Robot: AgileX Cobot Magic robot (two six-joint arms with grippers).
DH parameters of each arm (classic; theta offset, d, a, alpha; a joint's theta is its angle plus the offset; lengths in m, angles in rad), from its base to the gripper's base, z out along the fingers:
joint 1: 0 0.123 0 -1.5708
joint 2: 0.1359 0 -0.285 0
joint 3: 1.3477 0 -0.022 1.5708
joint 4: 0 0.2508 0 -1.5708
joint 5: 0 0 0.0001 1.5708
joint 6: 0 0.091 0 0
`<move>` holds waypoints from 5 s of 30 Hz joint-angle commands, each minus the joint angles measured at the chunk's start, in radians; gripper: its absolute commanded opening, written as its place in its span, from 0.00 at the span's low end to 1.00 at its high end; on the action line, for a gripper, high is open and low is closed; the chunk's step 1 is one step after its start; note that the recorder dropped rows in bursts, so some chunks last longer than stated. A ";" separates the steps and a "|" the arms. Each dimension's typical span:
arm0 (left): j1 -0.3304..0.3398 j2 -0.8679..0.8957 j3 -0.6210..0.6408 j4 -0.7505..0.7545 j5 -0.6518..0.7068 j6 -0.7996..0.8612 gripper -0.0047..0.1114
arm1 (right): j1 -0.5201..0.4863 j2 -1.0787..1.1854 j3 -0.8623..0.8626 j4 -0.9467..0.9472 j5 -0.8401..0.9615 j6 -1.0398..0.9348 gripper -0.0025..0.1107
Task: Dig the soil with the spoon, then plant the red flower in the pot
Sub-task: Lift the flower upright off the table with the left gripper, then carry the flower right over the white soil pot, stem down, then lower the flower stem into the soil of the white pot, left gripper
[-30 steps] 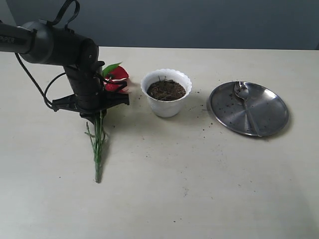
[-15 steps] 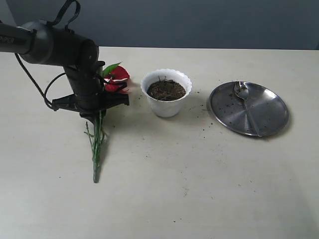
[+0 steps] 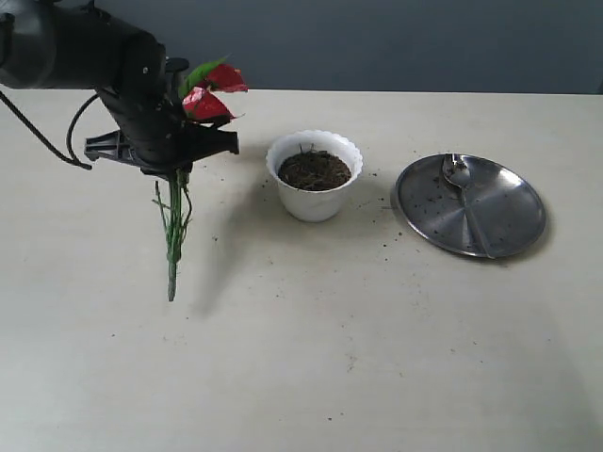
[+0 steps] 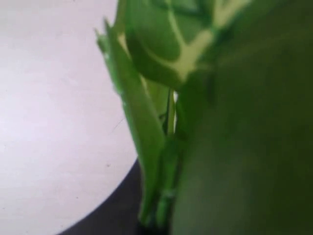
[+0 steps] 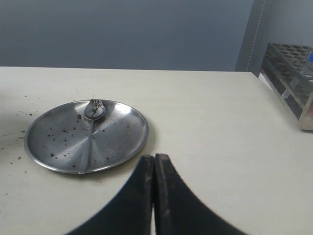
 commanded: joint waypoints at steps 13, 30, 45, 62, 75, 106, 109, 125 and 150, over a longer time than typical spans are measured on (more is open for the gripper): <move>-0.001 -0.196 0.001 -0.204 -0.281 0.254 0.05 | -0.003 -0.006 0.001 -0.001 -0.007 -0.003 0.02; -0.003 -0.273 0.185 -0.229 -0.692 0.354 0.05 | -0.003 -0.006 0.001 -0.001 -0.007 -0.003 0.02; 0.023 -0.356 0.361 0.498 -1.369 -0.225 0.05 | -0.003 -0.006 0.001 -0.001 -0.007 -0.003 0.02; 0.201 -0.194 0.199 0.939 -1.770 -0.443 0.04 | -0.003 -0.006 0.001 -0.001 -0.007 -0.003 0.02; 0.197 -0.125 0.096 1.028 -1.808 -0.201 0.04 | -0.003 -0.006 0.001 -0.001 -0.007 -0.003 0.02; 0.196 -0.124 0.101 1.102 -1.906 -0.367 0.04 | -0.003 -0.006 0.001 -0.001 -0.007 -0.003 0.02; 0.196 -0.118 0.107 1.091 -1.909 -0.356 0.04 | -0.003 -0.006 0.001 -0.001 -0.007 -0.003 0.02; 0.196 -0.014 0.107 1.056 -1.913 -0.359 0.04 | -0.003 -0.006 0.001 -0.001 -0.007 -0.003 0.02; 0.196 0.050 -0.033 1.079 -1.913 -0.388 0.04 | -0.003 -0.006 0.001 -0.001 -0.007 -0.003 0.02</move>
